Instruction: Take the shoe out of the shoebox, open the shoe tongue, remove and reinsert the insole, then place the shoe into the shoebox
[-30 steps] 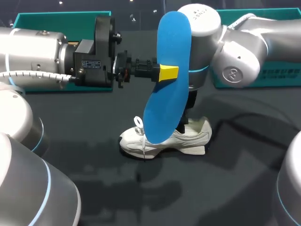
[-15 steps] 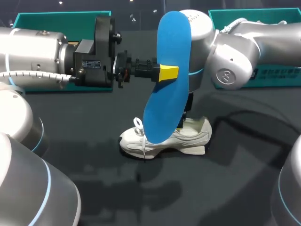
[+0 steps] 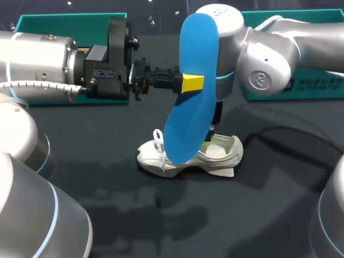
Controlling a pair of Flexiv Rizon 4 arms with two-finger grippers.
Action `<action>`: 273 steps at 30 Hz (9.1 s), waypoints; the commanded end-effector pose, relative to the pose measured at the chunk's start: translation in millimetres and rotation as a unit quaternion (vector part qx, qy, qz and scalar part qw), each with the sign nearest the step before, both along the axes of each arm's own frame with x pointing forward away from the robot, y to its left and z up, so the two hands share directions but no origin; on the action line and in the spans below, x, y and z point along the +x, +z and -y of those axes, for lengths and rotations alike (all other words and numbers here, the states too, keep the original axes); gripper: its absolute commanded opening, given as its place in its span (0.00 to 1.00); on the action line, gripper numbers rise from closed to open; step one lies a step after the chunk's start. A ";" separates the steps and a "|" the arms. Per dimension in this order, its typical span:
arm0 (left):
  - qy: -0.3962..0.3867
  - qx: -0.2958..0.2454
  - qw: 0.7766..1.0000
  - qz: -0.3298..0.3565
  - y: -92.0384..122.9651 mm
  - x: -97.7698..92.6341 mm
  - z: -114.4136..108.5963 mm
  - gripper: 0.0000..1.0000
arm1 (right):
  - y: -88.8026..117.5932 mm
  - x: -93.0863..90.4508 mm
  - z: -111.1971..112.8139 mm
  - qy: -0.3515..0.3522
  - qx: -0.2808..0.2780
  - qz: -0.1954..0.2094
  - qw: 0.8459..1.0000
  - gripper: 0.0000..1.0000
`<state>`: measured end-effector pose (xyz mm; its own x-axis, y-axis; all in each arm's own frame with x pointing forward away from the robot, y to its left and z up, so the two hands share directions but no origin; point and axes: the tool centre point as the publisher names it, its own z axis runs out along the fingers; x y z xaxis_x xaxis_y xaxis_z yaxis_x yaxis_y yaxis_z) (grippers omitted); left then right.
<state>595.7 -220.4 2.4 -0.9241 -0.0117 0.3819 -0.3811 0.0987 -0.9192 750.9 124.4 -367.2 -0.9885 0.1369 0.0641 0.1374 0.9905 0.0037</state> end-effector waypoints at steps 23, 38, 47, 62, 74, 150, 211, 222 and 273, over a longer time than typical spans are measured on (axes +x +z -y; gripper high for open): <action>0.000 -0.001 1.000 0.000 -1.2 -0.2 1.0 0.00 | 28.8 -12.9 -3.7 -0.153 0.020 -0.015 0.988 0.00; 0.000 -0.001 1.000 0.000 -1.2 -0.2 1.0 0.00 | 51.3 -29.4 -8.1 -0.491 0.035 -0.042 0.869 0.00; 0.000 -0.001 1.000 0.000 -1.2 -0.2 1.0 0.00 | 51.3 -29.4 -8.1 -0.491 0.035 -0.042 0.869 0.00; 0.000 -0.001 1.000 0.000 -1.2 -0.2 1.0 0.00 | 29.4 -32.2 -13.5 -0.569 0.040 -0.045 0.820 0.00; 0.000 -0.001 1.000 0.000 -1.2 -0.2 1.0 0.00 | -7.0 -24.3 -9.0 -0.566 0.066 -0.066 0.819 0.00; -0.049 0.124 0.831 0.541 -0.6 47.4 -1.4 0.00 | 149.4 -8.4 52.5 -0.575 0.327 -0.384 0.644 1.00; 0.036 0.048 0.548 0.834 -125.9 135.0 8.4 0.00 | 228.3 48.6 0.4 -0.552 0.467 -0.382 0.577 1.00; 0.032 0.058 0.542 0.837 -134.2 150.5 12.8 0.00 | 221.4 36.7 -11.4 -0.512 0.497 -0.374 0.592 1.00; -0.047 0.063 0.533 0.842 -158.6 144.4 37.7 0.00 | 213.6 15.9 -35.4 -0.480 0.500 -0.389 0.607 0.29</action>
